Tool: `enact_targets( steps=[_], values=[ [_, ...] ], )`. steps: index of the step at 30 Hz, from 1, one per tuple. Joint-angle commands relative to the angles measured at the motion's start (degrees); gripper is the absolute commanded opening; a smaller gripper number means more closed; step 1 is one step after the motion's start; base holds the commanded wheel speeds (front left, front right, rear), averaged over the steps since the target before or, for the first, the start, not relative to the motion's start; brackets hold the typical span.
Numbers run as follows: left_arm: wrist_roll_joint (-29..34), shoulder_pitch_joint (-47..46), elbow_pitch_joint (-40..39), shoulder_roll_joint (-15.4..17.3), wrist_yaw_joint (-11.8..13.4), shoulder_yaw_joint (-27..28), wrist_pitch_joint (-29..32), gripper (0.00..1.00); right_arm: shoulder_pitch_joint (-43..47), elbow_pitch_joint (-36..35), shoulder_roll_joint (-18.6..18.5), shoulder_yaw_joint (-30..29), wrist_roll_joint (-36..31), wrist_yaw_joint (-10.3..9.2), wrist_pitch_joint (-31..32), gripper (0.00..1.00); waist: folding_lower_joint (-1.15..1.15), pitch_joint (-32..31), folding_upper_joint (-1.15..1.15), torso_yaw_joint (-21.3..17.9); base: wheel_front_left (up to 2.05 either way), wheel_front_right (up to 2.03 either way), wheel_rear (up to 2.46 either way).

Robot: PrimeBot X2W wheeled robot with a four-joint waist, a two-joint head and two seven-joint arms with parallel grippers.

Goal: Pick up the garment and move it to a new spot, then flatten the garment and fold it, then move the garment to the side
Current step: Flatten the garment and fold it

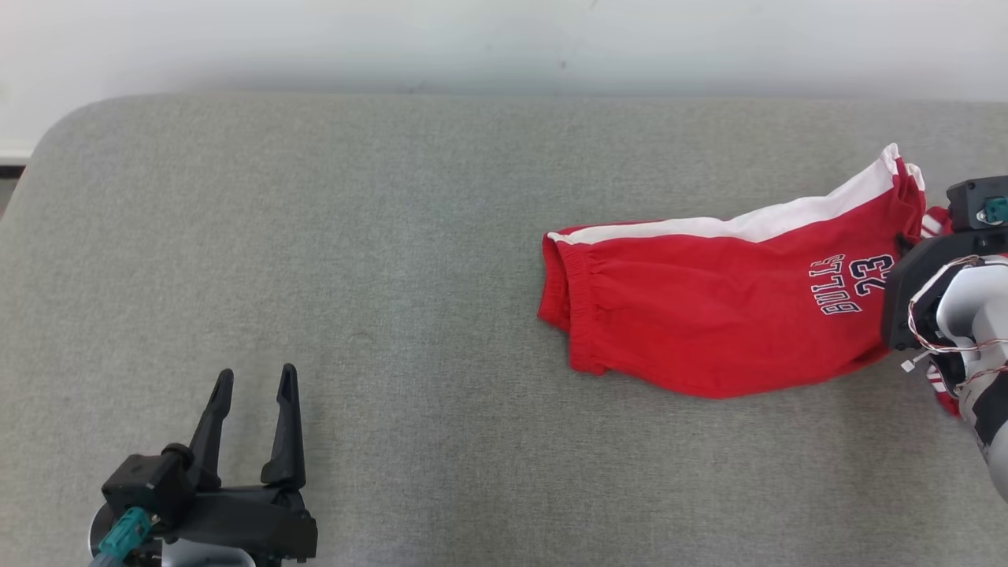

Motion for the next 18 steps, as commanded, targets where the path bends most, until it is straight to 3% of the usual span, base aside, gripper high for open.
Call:
enact_targets(
  steps=[1,5,14,18],
  values=[
    [0.2,1.1,0.3,0.0,-0.1,0.1,-0.1,1.0,-0.1,0.1,0.2,-0.2,-0.7,-0.18,-0.3,0.0,0.0,-1.3,-0.01,-1.2,0.0,0.0,0.0],
    [0.3,1.2,0.5,0.0,-0.2,-0.4,-0.1,1.0,-1.5,0.2,2.3,0.0,-2.8,-0.18,-0.5,0.0,0.0,-1.9,-0.01,-1.4,0.0,0.0,0.0],
    [-1.2,1.3,0.6,0.0,0.3,-2.8,-0.1,1.0,-1.9,-1.9,14.0,2.9,-5.1,-0.18,2.9,0.0,0.0,-2.7,-0.01,1.0,0.0,0.0,0.0],
    [-1.8,0.8,1.2,0.0,0.2,-3.7,-0.1,1.0,-1.0,-2.0,17.6,4.1,-5.2,-0.18,5.8,0.0,0.0,-2.8,-0.01,3.0,0.0,0.0,0.0]
  ],
)
